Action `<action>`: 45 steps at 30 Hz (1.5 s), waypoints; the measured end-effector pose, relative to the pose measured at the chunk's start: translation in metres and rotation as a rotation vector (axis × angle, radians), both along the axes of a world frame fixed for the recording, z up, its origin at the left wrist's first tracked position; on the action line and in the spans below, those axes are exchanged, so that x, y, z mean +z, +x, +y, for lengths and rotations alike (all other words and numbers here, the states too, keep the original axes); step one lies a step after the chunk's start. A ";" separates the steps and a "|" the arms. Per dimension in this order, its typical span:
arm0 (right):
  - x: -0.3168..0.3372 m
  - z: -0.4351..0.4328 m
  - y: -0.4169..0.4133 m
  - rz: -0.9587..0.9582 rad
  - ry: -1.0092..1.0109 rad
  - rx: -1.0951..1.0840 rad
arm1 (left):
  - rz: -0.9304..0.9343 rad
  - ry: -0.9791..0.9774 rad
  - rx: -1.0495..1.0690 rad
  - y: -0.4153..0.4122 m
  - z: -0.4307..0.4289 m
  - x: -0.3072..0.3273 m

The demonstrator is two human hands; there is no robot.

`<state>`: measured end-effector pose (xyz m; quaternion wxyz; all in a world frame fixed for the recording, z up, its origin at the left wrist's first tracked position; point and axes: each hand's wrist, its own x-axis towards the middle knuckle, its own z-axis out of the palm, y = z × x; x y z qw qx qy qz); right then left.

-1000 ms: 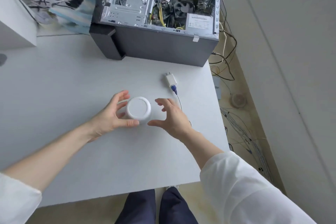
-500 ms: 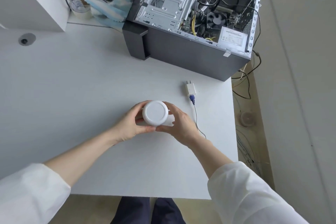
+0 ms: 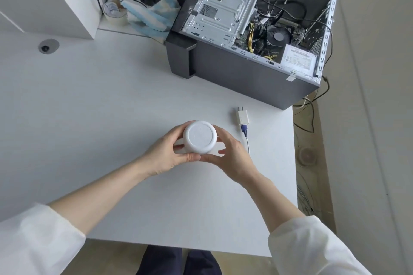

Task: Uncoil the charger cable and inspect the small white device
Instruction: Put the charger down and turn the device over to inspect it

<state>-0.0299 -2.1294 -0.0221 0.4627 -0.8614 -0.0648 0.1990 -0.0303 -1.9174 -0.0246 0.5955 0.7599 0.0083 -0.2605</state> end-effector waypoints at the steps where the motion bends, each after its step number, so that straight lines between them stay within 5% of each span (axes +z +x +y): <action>1: 0.003 -0.001 0.001 0.006 0.015 -0.001 | -0.004 -0.002 -0.005 0.001 0.000 0.003; 24: 0.024 -0.022 0.020 0.183 0.130 0.020 | 0.024 0.010 -0.074 0.017 -0.011 0.034; 45: 0.037 -0.030 0.015 0.169 0.139 -0.045 | 0.398 -0.158 0.165 0.030 -0.030 0.039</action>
